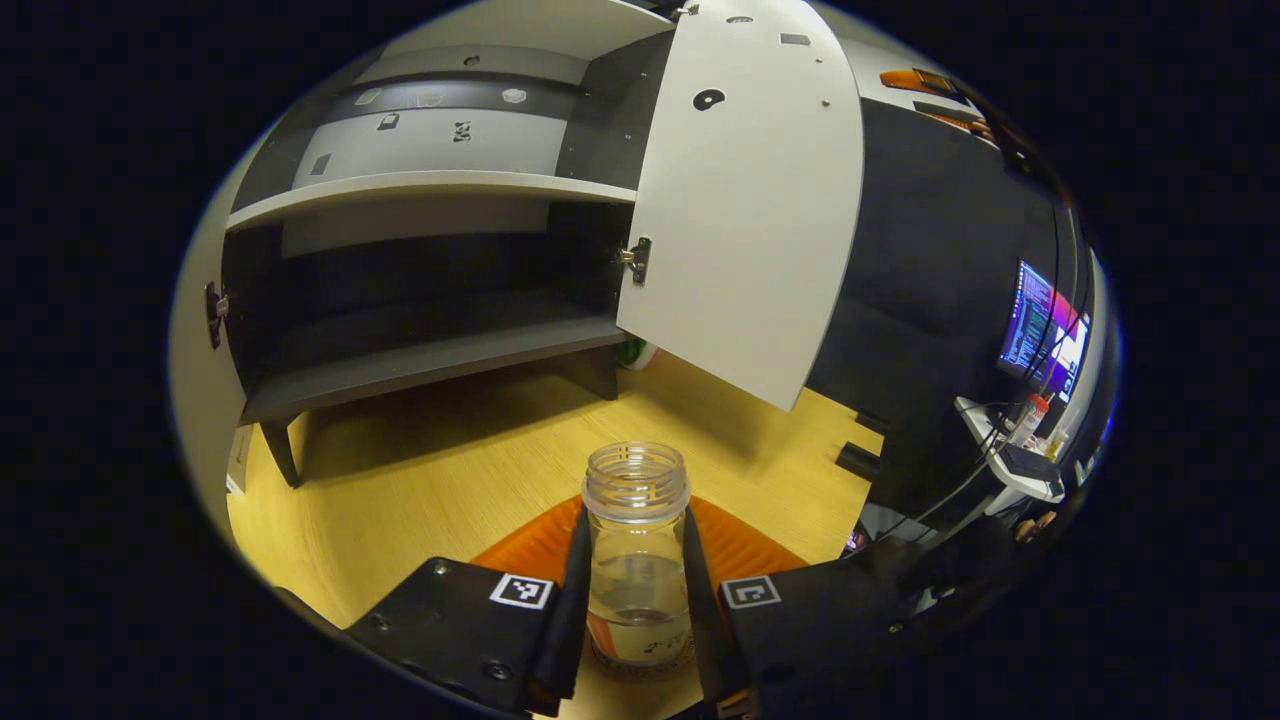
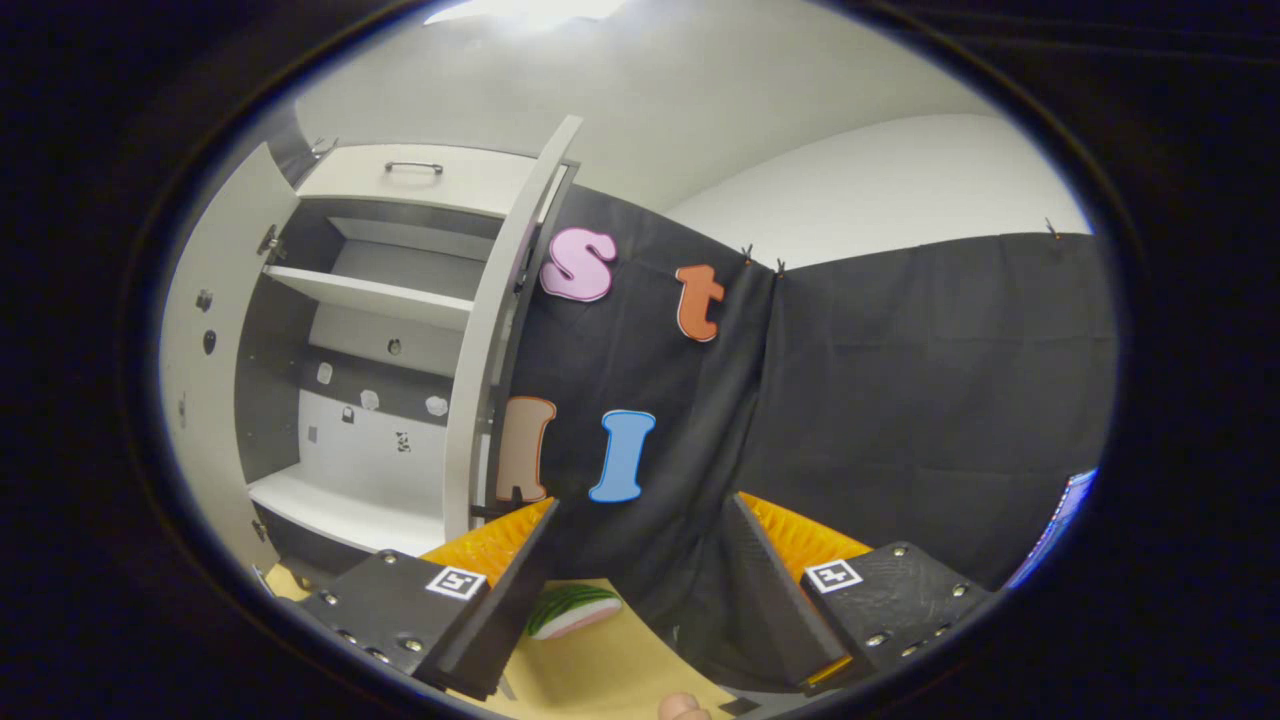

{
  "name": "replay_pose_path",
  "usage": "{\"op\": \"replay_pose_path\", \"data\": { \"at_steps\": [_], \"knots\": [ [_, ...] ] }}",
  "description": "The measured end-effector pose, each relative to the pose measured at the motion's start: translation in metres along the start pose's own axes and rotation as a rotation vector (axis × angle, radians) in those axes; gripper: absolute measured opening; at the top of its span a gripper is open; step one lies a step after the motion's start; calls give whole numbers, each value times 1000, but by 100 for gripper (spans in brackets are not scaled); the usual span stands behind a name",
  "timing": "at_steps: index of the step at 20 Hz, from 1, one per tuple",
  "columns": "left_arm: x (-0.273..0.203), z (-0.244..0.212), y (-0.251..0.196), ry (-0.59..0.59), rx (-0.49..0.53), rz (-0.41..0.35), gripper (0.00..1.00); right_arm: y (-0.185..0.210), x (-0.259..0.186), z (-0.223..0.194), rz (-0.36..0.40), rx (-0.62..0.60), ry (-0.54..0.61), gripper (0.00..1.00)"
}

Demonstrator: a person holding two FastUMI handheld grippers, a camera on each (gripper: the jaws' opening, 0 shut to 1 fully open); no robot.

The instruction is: Grasp the bottle in the cabinet with the left hand and place it on the coaster, then close the right door with the right hand and the left door with the left hand.

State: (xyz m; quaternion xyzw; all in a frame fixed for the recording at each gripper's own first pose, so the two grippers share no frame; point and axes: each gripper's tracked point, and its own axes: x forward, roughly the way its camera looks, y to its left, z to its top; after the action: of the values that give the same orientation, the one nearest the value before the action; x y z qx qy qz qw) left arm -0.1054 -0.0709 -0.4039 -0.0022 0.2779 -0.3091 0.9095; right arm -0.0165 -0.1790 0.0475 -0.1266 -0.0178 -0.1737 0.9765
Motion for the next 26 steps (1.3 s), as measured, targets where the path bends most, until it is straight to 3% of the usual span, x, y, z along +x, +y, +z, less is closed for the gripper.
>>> {"op": "replay_pose_path", "data": {
  "at_steps": [5, 7, 9, 10, 15, 16, 19, 20, 26],
  "knots": [
    [-6, -4, -1, 7, -1, 32, 52, 4, 5, 1, 8, 2, 3, 100],
    [-9, -3, -5, 1, 5, 32, 59, 8, 6, 1, 19, 3, 3, 100],
    [-13, -1, -9, -8, 10, 30, 75, 11, 7, 0, 27, -2, 2, 100],
    [-15, -1, -11, -8, 12, 30, 69, 11, 8, 0, 31, -4, 2, 100],
    [-23, 6, -28, -4, -26, -12, 72, 16, 9, -1, 45, -10, -3, 100],
    [-25, 9, -28, -10, -21, -6, 81, 15, 9, -2, 45, -12, -4, 97],
    [-31, 17, -29, -16, -10, 0, 95, 15, 9, -3, 49, -18, -8, 100],
    [-34, 20, -30, -14, -12, -1, 89, 15, 11, -4, 50, -20, -8, 100],
    [-59, 82, -27, -106, 5, 54, 89, 17, 14, -8, 61, -17, -9, 100]
  ]
}}
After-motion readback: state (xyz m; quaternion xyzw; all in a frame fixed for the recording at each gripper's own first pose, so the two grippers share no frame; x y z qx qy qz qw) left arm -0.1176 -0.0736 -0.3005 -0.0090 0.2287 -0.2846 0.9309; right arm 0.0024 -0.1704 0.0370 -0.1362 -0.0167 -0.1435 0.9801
